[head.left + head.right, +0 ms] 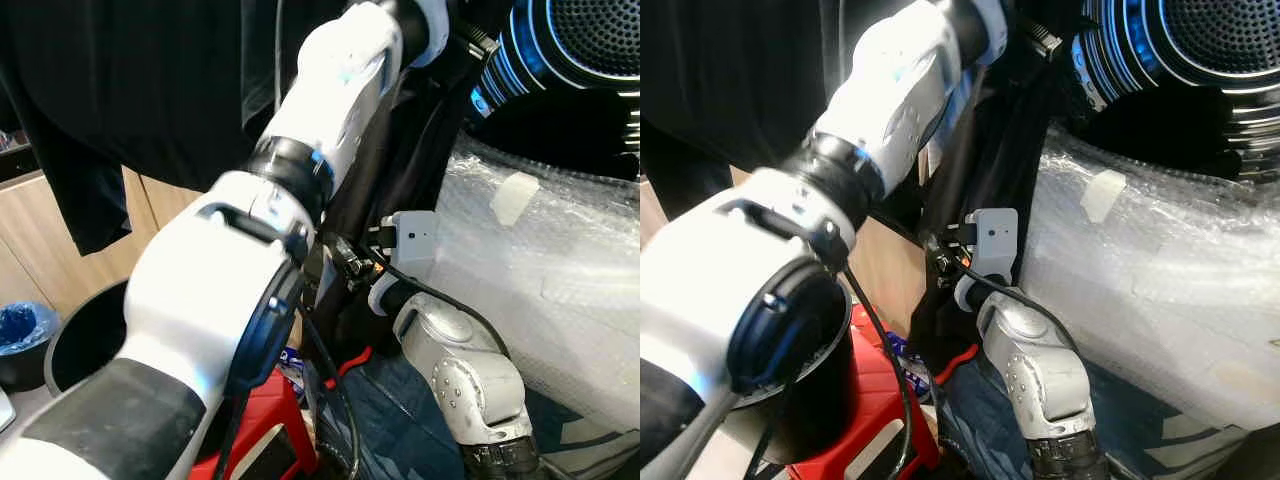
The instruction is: Clothes washing
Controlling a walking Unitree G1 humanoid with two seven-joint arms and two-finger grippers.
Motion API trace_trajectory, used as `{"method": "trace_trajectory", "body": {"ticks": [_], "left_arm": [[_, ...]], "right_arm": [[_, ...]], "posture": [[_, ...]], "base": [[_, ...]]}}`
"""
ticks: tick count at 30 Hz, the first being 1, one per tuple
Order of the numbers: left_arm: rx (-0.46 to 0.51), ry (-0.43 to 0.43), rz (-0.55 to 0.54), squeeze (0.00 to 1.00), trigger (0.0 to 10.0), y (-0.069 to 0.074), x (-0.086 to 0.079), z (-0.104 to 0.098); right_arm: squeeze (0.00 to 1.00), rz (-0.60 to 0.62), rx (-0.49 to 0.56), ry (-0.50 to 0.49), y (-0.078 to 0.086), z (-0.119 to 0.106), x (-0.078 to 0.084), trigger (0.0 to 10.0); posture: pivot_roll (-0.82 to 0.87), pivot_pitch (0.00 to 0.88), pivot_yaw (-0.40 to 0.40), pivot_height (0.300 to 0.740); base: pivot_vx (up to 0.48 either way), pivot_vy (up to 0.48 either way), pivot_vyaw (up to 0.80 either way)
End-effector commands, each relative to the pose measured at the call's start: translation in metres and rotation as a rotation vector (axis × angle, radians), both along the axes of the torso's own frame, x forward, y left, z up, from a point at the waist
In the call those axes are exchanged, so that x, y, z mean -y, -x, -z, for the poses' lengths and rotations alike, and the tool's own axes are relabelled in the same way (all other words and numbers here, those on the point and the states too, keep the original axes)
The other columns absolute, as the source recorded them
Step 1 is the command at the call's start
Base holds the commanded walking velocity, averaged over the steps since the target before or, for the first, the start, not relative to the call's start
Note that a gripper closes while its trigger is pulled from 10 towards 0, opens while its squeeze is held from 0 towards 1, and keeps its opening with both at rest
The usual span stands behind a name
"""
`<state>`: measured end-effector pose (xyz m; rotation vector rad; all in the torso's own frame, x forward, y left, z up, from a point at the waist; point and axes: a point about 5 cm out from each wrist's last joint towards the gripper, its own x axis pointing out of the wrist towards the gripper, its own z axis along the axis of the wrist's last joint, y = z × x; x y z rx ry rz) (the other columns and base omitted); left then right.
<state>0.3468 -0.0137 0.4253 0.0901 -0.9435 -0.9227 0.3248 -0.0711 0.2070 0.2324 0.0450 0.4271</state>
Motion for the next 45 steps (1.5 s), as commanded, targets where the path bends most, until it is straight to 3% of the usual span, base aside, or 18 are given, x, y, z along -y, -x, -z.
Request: {"method": "trace_trajectory", "body": {"ticks": [1,13,27,36,40,45], "left_arm": [[0.114,0.023,0.050,0.00,10.0,0.017,0.005,-0.020],[0.109,0.039,0.102,0.00,10.0,0.026,0.012,-0.015],[-0.042,0.094,-0.007,0.00,10.0,-0.004,-0.010,0.003],[-0.055,0.109,-0.018,0.00,10.0,-0.005,-0.005,0.009],[-0.116,0.097,-0.042,0.00,10.0,-0.012,-0.002,0.019],[-0.329,0.076,-0.170,0.00,10.0,-0.033,-0.006,0.043]], "right_arm": [[0.00,0.029,0.014,-0.020,-0.004,-0.006,0.002,0.0],[0.00,0.051,0.014,-0.053,-0.008,-0.007,0.010,0.0],[0.00,-0.036,0.077,-0.145,-0.006,-0.010,0.028,0.0],[0.00,-0.029,0.074,-0.140,-0.011,-0.008,0.033,0.0],[0.00,-0.006,0.076,-0.132,-0.013,-0.007,0.043,0.0],[0.00,0.042,0.084,-0.117,-0.020,-0.006,0.060,0.0]], "posture": [[0.00,0.000,0.023,0.740],[0.00,0.000,0.016,0.740],[0.03,0.000,-0.014,0.740],[0.04,0.000,-0.024,0.740],[0.04,0.000,-0.019,0.740],[0.03,0.000,-0.017,0.740]], "base": [[0.000,0.000,0.00],[0.000,0.000,0.00],[0.000,0.000,0.00],[0.000,0.000,0.00],[0.000,0.000,0.00],[0.000,0.000,0.00]]}}
